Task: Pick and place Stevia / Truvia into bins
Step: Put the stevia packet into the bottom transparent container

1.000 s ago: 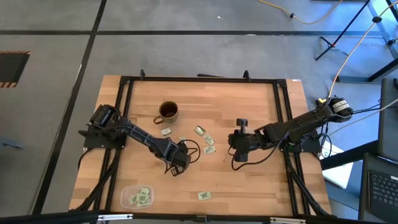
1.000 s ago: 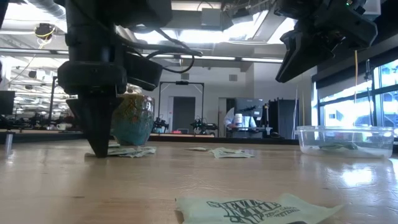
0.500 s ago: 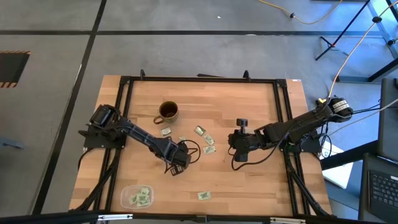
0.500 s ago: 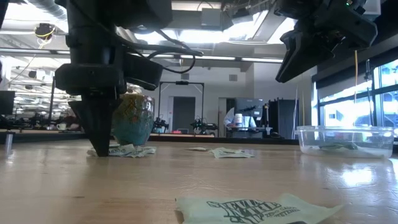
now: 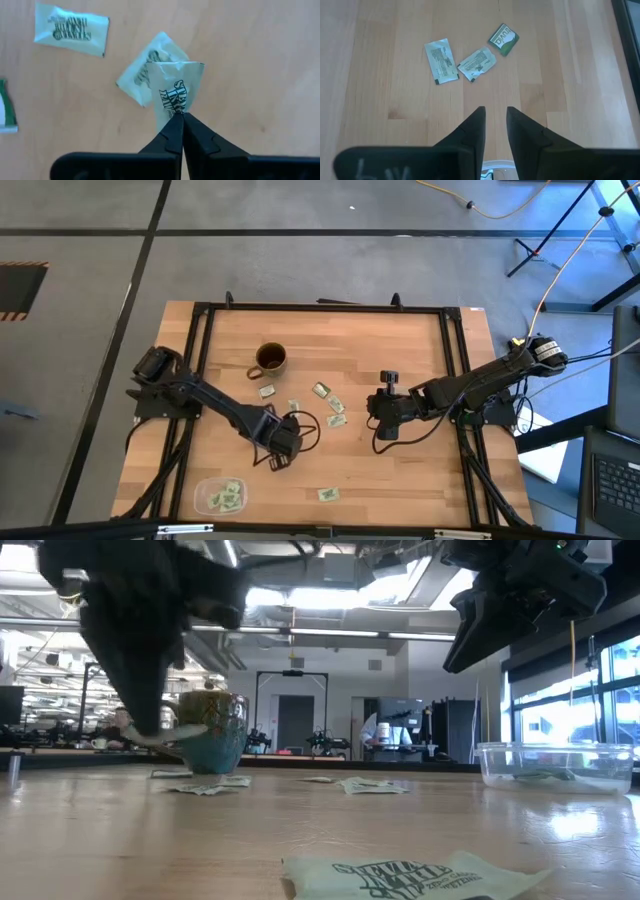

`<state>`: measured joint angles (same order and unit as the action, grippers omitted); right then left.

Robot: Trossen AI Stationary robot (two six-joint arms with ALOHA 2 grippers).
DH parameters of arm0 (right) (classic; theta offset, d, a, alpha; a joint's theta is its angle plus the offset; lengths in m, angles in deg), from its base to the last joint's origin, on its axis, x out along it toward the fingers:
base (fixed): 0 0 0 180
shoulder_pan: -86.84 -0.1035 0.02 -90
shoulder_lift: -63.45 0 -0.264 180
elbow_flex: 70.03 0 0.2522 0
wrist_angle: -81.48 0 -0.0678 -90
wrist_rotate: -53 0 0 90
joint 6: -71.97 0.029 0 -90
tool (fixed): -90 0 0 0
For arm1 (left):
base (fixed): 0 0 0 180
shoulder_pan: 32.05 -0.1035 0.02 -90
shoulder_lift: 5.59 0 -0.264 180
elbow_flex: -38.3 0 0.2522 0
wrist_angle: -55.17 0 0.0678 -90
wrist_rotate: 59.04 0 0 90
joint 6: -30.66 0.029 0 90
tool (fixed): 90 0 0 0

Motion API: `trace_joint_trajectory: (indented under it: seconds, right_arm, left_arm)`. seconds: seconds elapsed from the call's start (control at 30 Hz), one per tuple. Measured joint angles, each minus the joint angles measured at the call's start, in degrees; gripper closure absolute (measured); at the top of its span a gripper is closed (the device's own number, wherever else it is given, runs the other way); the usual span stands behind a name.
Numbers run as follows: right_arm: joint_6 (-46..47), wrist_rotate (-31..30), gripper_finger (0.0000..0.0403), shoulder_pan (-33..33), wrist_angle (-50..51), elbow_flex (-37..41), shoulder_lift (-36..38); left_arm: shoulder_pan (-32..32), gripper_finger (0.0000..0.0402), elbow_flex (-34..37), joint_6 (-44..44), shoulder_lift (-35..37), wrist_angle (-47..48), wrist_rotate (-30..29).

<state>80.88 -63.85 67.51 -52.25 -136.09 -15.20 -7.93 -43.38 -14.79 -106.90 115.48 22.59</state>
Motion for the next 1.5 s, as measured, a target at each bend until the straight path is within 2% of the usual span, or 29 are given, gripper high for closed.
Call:
trace_joint_trajectory:
  seconds: [0.23, 0.4, 0.5, 0.73, 0.87, 1.03, 1.23, 1.5]
  right_arm:
    - [0.0, 0.0, 0.0321, -0.02, 0.02, 0.0, 0.02]
    - [-0.07, 0.0, 0.0321, -0.01, -0.17, 0.0, 0.02]
    - [-0.07, 0.0, 0.0321, -0.01, -0.22, 0.0, 0.02]
    - [-0.24, 0.0, 0.0321, -0.02, -1.63, 0.0, 0.02]
    - [-0.31, 0.0, 0.0321, -0.02, -1.69, 0.0, 0.02]
    - [-0.39, 0.0, 0.0321, 0.0, -1.92, 0.0, 0.02]
    - [-0.59, 0.0, 0.0321, -0.02, -1.92, 0.0, 0.02]
    - [-0.59, 0.0, 0.0321, -0.01, -1.9, 0.0, 0.02]
  left_arm:
    - [6.81, 0.0399, -2.98, -6.25, 1.61, 1.23, 8.93]
    - [13.52, 0.0399, -4.75, -20.65, 1.63, 1.33, 12.4]
    - [18.11, 0.0399, -5.53, -31.02, 1.63, 1.19, 11.9]
    - [28.73, 0.0398, -5.55, -57.28, 1.63, 1.34, 4.2]
    - [32.94, 0.0398, -5.55, -67.43, 1.34, 1.78, 0.46]
    - [34.71, 0.0398, -5.55, -71.92, -0.82, 4.89, 4.04]
    - [34.26, 0.0394, -5.55, -70.0, -1.32, 4.99, 2.47]
    - [32.31, 0.0341, -5.55, -68.61, -1.32, 8.01, 5.7]
